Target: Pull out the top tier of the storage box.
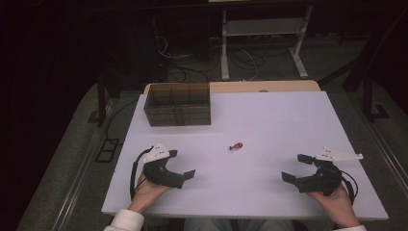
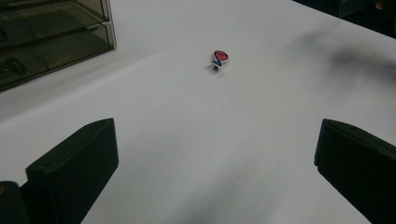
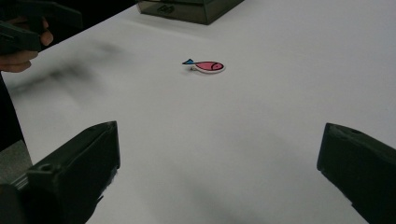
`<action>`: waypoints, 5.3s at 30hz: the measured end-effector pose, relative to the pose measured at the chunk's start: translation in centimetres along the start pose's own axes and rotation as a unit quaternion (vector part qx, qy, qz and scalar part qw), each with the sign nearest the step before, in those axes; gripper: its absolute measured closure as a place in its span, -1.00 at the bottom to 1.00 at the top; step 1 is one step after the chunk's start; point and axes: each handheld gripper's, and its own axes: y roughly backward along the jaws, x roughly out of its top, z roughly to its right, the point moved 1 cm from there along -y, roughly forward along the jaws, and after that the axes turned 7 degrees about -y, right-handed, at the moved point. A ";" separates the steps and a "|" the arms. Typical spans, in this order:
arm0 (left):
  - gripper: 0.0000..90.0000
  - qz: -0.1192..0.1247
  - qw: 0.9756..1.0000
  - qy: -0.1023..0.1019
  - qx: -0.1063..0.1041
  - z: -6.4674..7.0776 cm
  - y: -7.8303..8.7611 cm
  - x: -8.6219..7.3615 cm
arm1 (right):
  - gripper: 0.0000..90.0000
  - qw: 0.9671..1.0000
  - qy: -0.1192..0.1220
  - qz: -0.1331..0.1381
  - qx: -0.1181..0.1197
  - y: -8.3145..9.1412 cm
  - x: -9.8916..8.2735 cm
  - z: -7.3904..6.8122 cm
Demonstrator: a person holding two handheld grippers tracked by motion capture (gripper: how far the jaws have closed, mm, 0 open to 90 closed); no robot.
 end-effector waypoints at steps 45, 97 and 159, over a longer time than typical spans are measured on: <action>-1.00 -0.023 0.999 0.030 -0.001 -1.3 0.4 1.2 | -1.00 1.000 0.010 -0.016 0.005 -0.2 -0.3 -0.5; -1.00 -0.015 0.996 0.082 0.026 -6.4 2.2 6.2 | -1.00 1.000 0.013 -0.023 0.002 -0.5 -0.4 -0.6; -1.00 0.020 0.975 0.215 0.056 -12.6 0.1 7.2 | -1.00 0.999 0.019 -0.029 0.004 -0.6 -0.5 -0.7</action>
